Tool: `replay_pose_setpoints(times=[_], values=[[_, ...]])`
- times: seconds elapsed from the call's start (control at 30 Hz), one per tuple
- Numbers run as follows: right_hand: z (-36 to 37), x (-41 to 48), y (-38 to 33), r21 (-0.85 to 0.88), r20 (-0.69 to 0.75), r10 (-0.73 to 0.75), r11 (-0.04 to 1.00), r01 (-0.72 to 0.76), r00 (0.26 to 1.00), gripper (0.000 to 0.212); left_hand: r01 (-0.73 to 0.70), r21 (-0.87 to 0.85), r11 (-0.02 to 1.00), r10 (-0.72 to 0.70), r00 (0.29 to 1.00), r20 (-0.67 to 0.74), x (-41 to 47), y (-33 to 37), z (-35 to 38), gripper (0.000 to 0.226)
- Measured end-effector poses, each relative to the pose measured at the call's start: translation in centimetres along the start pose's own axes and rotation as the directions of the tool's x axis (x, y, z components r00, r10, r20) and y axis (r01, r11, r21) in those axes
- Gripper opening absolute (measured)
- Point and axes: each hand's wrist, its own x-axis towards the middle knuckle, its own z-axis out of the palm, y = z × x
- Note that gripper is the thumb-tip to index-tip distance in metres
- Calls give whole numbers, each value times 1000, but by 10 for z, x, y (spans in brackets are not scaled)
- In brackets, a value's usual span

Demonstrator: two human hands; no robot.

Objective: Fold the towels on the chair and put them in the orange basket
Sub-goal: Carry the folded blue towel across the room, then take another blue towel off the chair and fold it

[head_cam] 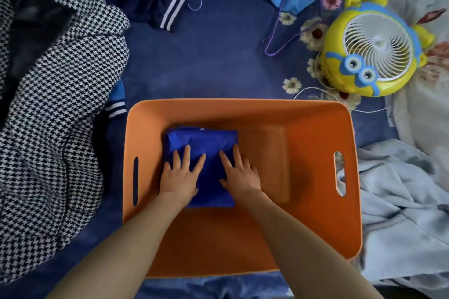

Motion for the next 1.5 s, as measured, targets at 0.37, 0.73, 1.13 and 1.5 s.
replay_pose_setpoints(times=[0.37,0.73,1.13,1.5], values=[[-22,-90,29,63,-197,30,998,-18,980,73,-10,-53,999,3,991,-131,-62,0,-20,66],[-93,-201,24,45,-512,112,994,-104,852,65,-91,-26,995,64,847,-527,-148,-13,-109,65],[-81,-329,68,147,-683,297,951,-272,668,67,-231,282,931,364,619,-695,-225,70,-196,66],[-15,-443,115,278,-727,459,877,-393,511,60,-401,514,758,648,368,-668,-291,201,-191,67]])
